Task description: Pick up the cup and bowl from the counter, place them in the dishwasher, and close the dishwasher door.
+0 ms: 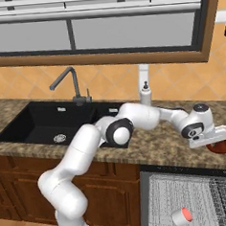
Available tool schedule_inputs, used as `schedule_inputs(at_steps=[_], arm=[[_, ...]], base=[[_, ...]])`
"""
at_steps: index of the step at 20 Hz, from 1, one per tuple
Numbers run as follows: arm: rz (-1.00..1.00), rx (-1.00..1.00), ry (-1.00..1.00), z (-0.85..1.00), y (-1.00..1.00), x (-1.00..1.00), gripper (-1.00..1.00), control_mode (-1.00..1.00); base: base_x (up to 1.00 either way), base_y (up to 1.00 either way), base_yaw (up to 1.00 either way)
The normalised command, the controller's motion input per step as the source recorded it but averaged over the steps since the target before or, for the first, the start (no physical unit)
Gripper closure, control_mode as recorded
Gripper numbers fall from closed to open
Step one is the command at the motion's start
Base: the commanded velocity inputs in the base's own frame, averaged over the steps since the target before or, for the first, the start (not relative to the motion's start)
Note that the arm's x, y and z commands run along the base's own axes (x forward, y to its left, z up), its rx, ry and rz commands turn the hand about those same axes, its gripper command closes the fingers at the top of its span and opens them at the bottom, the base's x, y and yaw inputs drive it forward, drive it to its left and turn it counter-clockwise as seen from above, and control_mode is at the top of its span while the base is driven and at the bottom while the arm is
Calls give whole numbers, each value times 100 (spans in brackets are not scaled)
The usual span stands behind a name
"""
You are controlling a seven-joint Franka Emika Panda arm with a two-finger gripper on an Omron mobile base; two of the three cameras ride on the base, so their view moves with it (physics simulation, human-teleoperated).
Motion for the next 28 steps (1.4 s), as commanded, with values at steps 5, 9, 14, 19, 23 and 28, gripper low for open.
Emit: schedule_inputs(at_steps=[5,9,14,19,23,28], arm=[[0,0,0,-3,1,-1,100,-100],[-3,0,0,4,56,-48,100,-100],[-11,0,0,11,35,-94,100,-100],[-17,2,0,11,26,-100,100,-100],[-18,7,0,7,44,-100,100,-100],[-5,9,0,0,16,-99,100,-100]], base=[[0,0,0],[0,0,0],[0,0,0],[0,0,0],[0,0,0],[0,0,0]])
